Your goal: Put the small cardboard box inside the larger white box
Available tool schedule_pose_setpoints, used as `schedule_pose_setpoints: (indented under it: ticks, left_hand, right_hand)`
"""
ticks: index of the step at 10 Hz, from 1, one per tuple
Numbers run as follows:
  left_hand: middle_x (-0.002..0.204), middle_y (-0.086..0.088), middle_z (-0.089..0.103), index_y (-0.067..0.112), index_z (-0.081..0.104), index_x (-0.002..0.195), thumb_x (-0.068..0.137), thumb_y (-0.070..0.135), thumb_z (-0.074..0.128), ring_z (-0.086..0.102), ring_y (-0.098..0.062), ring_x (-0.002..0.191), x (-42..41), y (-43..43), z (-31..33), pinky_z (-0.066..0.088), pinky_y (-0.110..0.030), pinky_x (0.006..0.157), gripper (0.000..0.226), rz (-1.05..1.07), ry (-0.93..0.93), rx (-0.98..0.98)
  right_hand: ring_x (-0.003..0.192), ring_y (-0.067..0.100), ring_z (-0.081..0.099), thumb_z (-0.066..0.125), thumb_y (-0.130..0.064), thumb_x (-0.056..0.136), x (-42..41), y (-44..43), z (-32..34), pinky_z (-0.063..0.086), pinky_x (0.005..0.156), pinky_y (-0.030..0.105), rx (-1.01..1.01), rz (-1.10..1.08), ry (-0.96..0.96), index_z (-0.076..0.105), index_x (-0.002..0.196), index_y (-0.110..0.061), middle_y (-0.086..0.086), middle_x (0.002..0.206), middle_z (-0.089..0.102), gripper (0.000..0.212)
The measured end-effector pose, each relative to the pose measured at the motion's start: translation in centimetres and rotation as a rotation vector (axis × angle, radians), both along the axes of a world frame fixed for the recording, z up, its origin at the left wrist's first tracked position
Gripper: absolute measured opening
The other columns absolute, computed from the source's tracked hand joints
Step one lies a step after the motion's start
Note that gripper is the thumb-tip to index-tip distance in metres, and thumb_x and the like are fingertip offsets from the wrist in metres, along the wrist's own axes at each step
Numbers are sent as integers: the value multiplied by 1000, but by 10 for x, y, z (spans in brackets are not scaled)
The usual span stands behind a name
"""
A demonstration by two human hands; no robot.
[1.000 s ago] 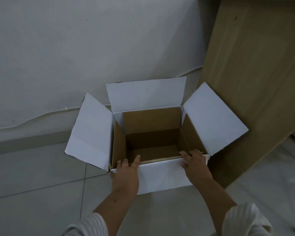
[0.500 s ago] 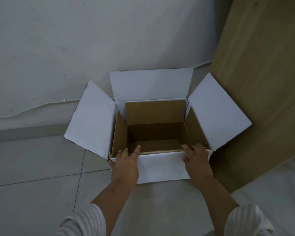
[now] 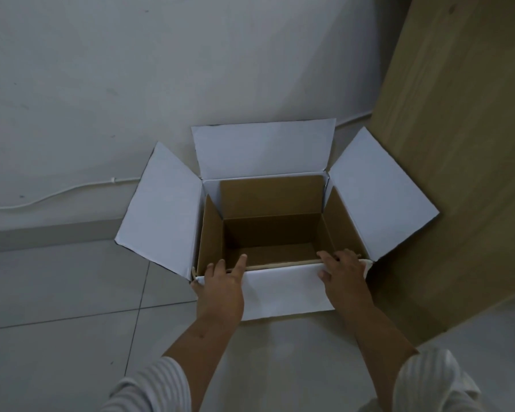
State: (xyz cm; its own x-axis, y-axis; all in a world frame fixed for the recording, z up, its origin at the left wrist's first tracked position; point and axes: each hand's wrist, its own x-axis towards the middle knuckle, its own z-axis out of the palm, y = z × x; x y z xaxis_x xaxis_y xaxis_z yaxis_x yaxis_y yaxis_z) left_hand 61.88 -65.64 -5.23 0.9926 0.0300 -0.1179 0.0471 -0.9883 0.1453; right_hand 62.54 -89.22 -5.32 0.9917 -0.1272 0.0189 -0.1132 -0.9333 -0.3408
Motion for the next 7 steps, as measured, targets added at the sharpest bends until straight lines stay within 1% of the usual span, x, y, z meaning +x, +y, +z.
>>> schedule_pose_setpoints:
  ticks: [1,2,3,4,5,6,7]
  left_hand:
    - [154,-11,25,41,5,147,88,16,58,17,-32,143,-1,0,1,23,-61,108,83,-1,-2,7]
    - [155,-10,23,41,5,147,89,18,58,15,-32,144,-3,0,1,22,-61,109,82,-1,18,4]
    - [158,-9,16,41,4,147,90,22,56,9,-32,145,-6,-1,2,18,-62,110,80,5,25,-15]
    - [161,-6,2,40,-4,147,91,19,52,-1,-30,147,-13,-5,7,16,-62,110,81,53,39,-34]
    - [161,-5,-8,36,-9,147,91,16,48,-7,-30,147,-21,-6,14,13,-61,110,82,105,34,-48]
    - [161,-6,-9,33,-8,148,93,16,44,-9,-31,146,-37,1,33,8,-58,113,78,55,50,-92]
    - [161,-6,-9,29,-7,149,94,18,42,-11,-31,146,-53,18,58,5,-56,114,74,-11,71,-125]
  right_hand:
    - [128,27,37,52,-24,91,0,-1,-2,33,109,48,-3,11,-7,47,132,-25,8,135,49,41]
    - [128,26,35,51,-25,92,-2,-2,-1,32,110,46,-33,27,1,45,133,-26,8,135,48,42]
    - [133,27,31,48,-30,92,-5,-2,1,28,112,48,-88,49,40,38,138,-27,7,139,45,46]
    - [139,30,24,42,-38,93,-11,-1,9,22,113,51,-170,58,107,30,141,-27,8,148,37,51]
    - [144,32,11,36,-43,94,-21,9,19,16,114,53,-205,36,164,18,145,-27,8,157,18,56]
    - [145,33,4,33,-45,95,-33,27,39,11,115,53,-205,60,181,14,146,-27,9,159,10,58]
    - [145,33,4,33,-44,95,-38,55,70,9,115,53,-196,122,151,19,145,-26,9,158,12,55]
